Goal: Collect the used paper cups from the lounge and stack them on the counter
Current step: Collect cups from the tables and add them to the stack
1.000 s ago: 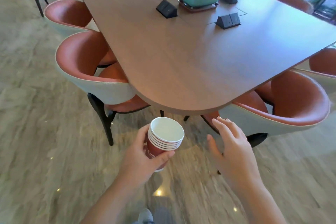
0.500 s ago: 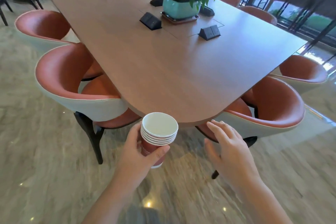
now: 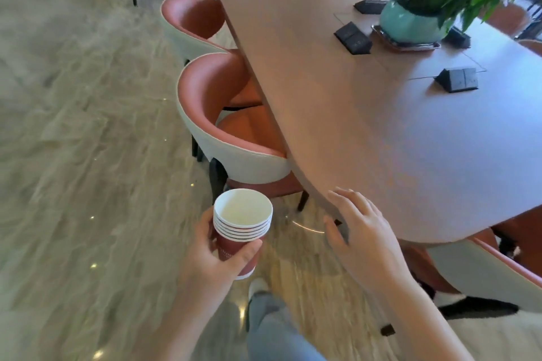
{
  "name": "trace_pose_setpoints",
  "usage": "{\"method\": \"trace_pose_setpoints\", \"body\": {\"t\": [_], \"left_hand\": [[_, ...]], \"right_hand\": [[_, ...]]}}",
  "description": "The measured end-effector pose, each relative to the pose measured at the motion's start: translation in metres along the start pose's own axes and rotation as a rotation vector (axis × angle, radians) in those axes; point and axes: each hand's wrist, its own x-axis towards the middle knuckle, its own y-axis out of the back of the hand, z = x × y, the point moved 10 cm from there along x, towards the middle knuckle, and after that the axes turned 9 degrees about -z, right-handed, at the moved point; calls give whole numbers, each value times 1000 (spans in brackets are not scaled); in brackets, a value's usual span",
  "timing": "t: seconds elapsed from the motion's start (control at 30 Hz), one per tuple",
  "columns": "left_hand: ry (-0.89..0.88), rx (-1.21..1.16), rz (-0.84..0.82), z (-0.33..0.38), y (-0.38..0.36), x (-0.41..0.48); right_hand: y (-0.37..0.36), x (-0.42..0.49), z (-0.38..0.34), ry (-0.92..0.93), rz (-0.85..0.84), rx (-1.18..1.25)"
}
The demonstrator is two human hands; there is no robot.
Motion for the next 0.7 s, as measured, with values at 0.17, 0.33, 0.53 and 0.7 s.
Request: {"method": "trace_pose_setpoints", "body": {"t": [0.17, 0.33, 0.53, 0.7], "left_hand": [[23, -32, 126, -8, 53, 40], [-16, 25, 198, 19, 105, 108], [-61, 84, 244, 60, 167, 191], [-38, 24, 309, 53, 216, 235]], "right_hand": [[-28, 74, -48, 93, -64, -30], [-44, 163, -95, 170, -90, -1], [-53, 264, -148, 234, -94, 11], [-71, 330, -192, 271, -140, 12]]}}
